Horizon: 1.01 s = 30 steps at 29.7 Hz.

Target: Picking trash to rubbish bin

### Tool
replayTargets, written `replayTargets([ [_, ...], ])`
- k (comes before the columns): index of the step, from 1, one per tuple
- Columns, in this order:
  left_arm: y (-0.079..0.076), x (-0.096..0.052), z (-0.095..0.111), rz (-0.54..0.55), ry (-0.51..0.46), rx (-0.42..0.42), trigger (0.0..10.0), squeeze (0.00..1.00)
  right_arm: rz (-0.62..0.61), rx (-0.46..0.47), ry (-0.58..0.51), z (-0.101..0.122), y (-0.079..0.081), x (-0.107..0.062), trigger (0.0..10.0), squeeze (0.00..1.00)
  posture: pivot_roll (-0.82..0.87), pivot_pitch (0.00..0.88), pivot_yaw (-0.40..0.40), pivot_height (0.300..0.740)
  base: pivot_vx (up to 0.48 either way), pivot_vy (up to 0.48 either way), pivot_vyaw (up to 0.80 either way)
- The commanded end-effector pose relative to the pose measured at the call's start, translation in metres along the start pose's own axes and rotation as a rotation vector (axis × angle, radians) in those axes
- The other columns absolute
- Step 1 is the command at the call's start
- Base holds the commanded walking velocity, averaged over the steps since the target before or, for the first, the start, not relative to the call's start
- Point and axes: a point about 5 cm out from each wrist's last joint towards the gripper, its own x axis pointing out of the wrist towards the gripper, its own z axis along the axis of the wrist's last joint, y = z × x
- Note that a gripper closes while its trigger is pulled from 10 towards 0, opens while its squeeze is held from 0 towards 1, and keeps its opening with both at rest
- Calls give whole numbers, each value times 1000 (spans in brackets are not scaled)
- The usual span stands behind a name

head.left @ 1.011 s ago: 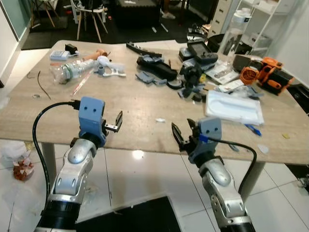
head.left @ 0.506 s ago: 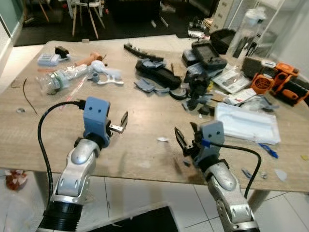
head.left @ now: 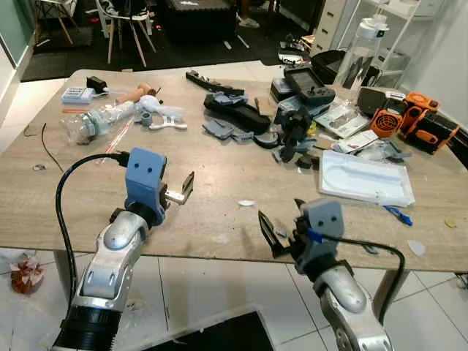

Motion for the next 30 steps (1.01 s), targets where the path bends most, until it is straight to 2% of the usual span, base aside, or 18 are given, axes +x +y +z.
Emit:
replayTargets([
  [1, 0, -4, -3, -19, 18, -2, 10000, 0, -48, -15, 12, -2, -5, -6, 10000, 0, -65, 179, 3, 740, 0, 0, 0],
  [3, -5, -4, -3, -65, 22, -2, 10000, 0, -87, -27, 48, -9, -9, -12, 10000, 0, -64, 182, 9, 740, 0, 0, 0],
  [6, -10, -6, -4, -134, 34, 16, 10000, 0, -100, -22, 69, -13, -10, -12, 10000, 0, -63, 184, 14, 740, 0, 0, 0],
  [8, -17, -10, -5, -251, 28, 16, 10000, 0, -89, -14, 68, -13, -10, -8, 10000, 0, -62, 182, 17, 740, 0, 0, 0],
  [9, -17, -10, -5, -251, 28, 16, 10000, 0, -89, -14, 68, -13, -10, -8, 10000, 0, -62, 182, 17, 740, 0, 0, 0],
  [10, -19, -14, -6, -311, 22, 21, 10000, 0, -85, -13, 68, -13, -10, -6, 10000, 0, -62, 182, 17, 740, 0, 0, 0],
  [12, -19, -14, -6, -311, 22, 21, 10000, 0, -85, -13, 68, -13, -10, -6, 10000, 0, -62, 182, 17, 740, 0, 0, 0],
  [14, -30, -24, -5, -486, 13, -16, 10000, 0, -73, -10, 72, -14, -9, -4, 10000, 0, -58, 180, 16, 740, 0, 0, 0],
  [15, -30, -24, -5, -486, 13, -16, 10000, 0, -73, -10, 72, -14, -9, -4, 10000, 0, -58, 180, 16, 740, 0, 0, 0],
  [17, -40, -31, -5, -608, 13, -31, 10000, 0, -61, -1, 77, -17, -8, -3, 10000, 0, -60, 176, 18, 740, 0, 0, 0],
  [22, -44, -34, -4, -649, 15, -33, 10000, 0, -40, 21, 85, -19, -5, -2, 10000, 0, -60, 176, 20, 740, 0, 0, 0],
  [24, -46, -35, -4, -676, 19, -48, 10000, 0, 5, 36, 114, -23, 1, -2, 10000, 0, -57, 170, 17, 740, 0, 0, 0],
  [30, -46, -37, -3, -694, 20, -41, 10000, 0, 48, 35, 145, -27, 6, -4, 10000, 0, -53, 166, 16, 740, 0, 0, 0],
])
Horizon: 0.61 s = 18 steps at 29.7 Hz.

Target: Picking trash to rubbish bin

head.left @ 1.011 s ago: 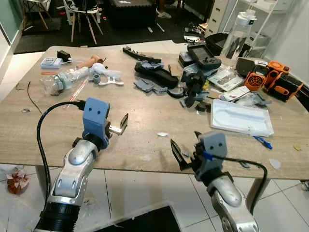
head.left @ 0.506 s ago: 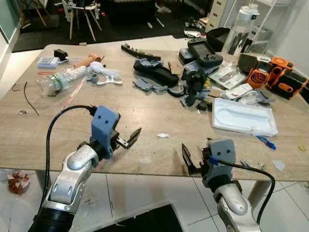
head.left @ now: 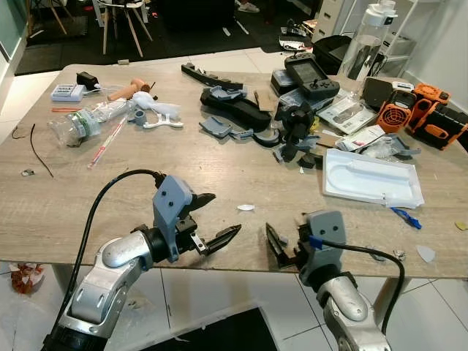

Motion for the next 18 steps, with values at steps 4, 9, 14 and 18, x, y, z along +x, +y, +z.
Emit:
replayTargets([
  [4, -4, -5, -3, -28, 18, -7, 10000, 0, 36, 6, 66, -13, 5, -6, 10000, 0, -53, 162, 16, 740, 0, 0, 0],
  [9, -3, -5, -2, -31, 17, -6, 10000, 0, 78, 15, 111, -18, 7, -9, 10000, 0, -52, 159, 17, 740, 0, 0, 0],
  [14, -3, -4, -1, -41, 17, -9, 10000, 0, 80, 4, 188, -28, 6, -11, 10000, 0, -53, 161, 20, 740, 0, 0, 0],
  [18, -3, -4, -1, -41, 16, -9, 10000, 0, 89, -3, 229, -34, 6, -13, 10000, 0, -51, 163, 21, 740, 0, 0, 0],
])
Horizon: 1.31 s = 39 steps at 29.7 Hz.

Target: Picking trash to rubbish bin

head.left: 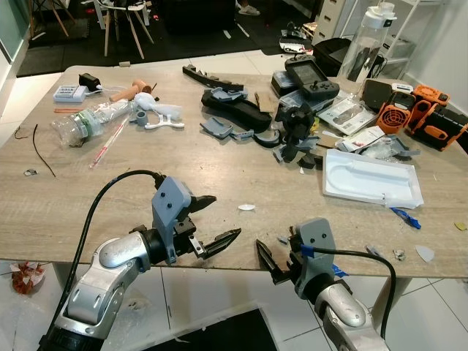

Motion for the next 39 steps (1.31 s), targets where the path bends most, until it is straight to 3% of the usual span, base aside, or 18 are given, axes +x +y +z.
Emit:
replayTargets([
  [1, -1, -2, -1, -12, 14, 0, 10000, 0, 15, 4, 111, -21, 2, -4, 10000, 0, -51, 163, 21, 740, 0, 0, 0],
  [12, 1, -3, -1, -8, 15, -2, 10000, 0, 21, 27, 213, -31, 1, -5, 10000, 0, -51, 168, 20, 740, 0, 0, 0],
  [19, -1, -2, 0, -18, 15, -6, 10000, 0, 28, -14, 255, -35, -1, -5, 10000, 0, -51, 171, 19, 740, 0, 0, 0],
  [20, -1, -2, 0, -19, 16, -6, 10000, 0, 25, -28, 265, -36, -2, -5, 4941, 0, -51, 171, 19, 740, 0, 0, 0],
  [21, -1, -2, -1, -20, 17, -6, 10000, 0, 23, -37, 273, -37, -3, -5, 1765, 0, -51, 171, 19, 740, 0, 0, 0],
  [22, -1, -2, -1, -20, 17, -6, 10000, 0, 23, -37, 273, -37, -3, -5, 1765, 0, -51, 171, 19, 740, 0, 0, 0],
  [24, -1, -3, -1, -22, 20, -6, 10000, 0, 21, -41, 290, -38, -5, -6, 0, 0, -51, 172, 19, 740, 0, 0, 0],
  [39, -1, -2, -1, -22, 17, -8, 10000, 0, -1, -28, 310, -38, -8, -7, 0, 0, -53, 174, 18, 740, 0, 0, 0],
])
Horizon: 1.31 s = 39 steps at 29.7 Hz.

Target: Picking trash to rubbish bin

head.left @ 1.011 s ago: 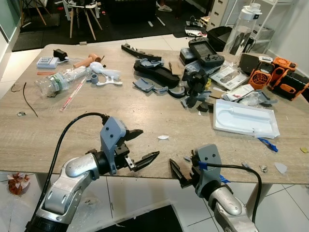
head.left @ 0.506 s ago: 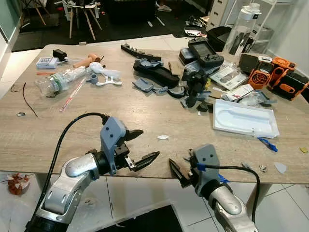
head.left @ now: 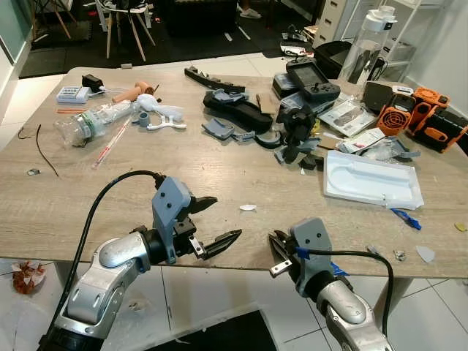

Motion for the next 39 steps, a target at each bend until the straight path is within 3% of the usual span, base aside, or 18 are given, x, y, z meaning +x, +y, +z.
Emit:
replayTargets([
  [1, -1, -2, 0, -14, 17, 5, 10000, 0, -22, 17, 97, -19, -3, -4, 0, 0, -53, 174, 18, 740, 0, 0, 0],
  [8, 0, -2, 0, -4, 15, 7, 10000, 0, -56, 26, 34, -10, -7, -2, 0, 0, -53, 171, 19, 740, 0, 0, 0],
  [9, 2, -3, 1, 3, 11, 7, 10000, 0, -95, 75, -118, 12, -11, -2, 0, 0, -50, 172, 19, 740, 0, 0, 0],
  [10, 2, -3, 1, 3, 11, 7, 10000, 0, -95, 75, -118, 12, -11, -2, 0, 0, -50, 172, 19, 740, 0, 0, 0],
  [11, 3, -3, 2, 9, 7, 6, 10000, 0, -130, 140, -314, 42, -17, -4, 0, 0, -53, 171, 22, 740, 0, 0, 0],
  [12, 3, -3, 2, 9, 7, 6, 10000, 0, -130, 140, -314, 42, -17, -4, 0, 0, -53, 171, 22, 740, 0, 0, 0],
  [13, 4, -3, 3, 13, 2, 4, 10000, 0, -125, 186, -465, 65, -19, -9, 0, 0, -54, 171, 22, 740, 0, 0, 0],
  [14, 4, -3, 3, 13, 2, 4, 10000, 0, -125, 186, -465, 65, -19, -9, 0, 0, -54, 171, 22, 740, 0, 0, 0],
  [15, 5, -4, 3, 14, 0, 3, 10000, 0, -109, 209, -554, 80, -19, -12, 0, 0, -51, 170, 20, 740, 0, 0, 0],
  [22, 8, -4, 5, 35, -11, 7, 10000, 0, -55, 263, -651, 97, -10, -15, 0, 0, -48, 168, 20, 740, 0, 0, 0],
  [31, 10, -4, 7, 40, -20, 6, 10000, 0, -55, 236, -597, 93, -10, -10, 157, 0, -48, 165, 23, 740, 0, 0, 0],
  [32, 10, -4, 7, 38, -19, 7, 10000, 0, -85, 225, -513, 83, -12, -5, 10000, 0, -47, 163, 23, 740, 0, 0, 0],
  [33, 10, -4, 7, 38, -19, 7, 10000, 0, -85, 225, -513, 83, -12, -5, 10000, 0, -47, 163, 23, 740, 0, 0, 0],
  [35, 9, -4, 7, 33, -17, 8, 10000, 0, -117, 202, -359, 62, -15, 3, 10000, 16, -44, 156, 22, 740, 0, 0, 0],
  [36, 9, -4, 7, 31, -16, 8, 10000, 0, -127, 190, -321, 57, -16, 3, 10000, 541, -42, 154, 22, 740, 0, 0, 0],
  [37, 9, -4, 7, 31, -16, 9, 10000, 0, -139, 183, -304, 54, -17, 3, 10000, 925, -42, 152, 23, 740, 0, 0, 0],
  [38, 9, -4, 7, 31, -16, 9, 10000, 0, -139, 183, -304, 54, -17, 3, 10000, 925, -42, 152, 23, 740, 0, 0, 0],
  [39, 9, -5, 7, 32, -16, 9, 10000, 0, -144, 185, -299, 53, -18, 3, 10000, 1000, -42, 151, 23, 740, 0, 0, 0],
])
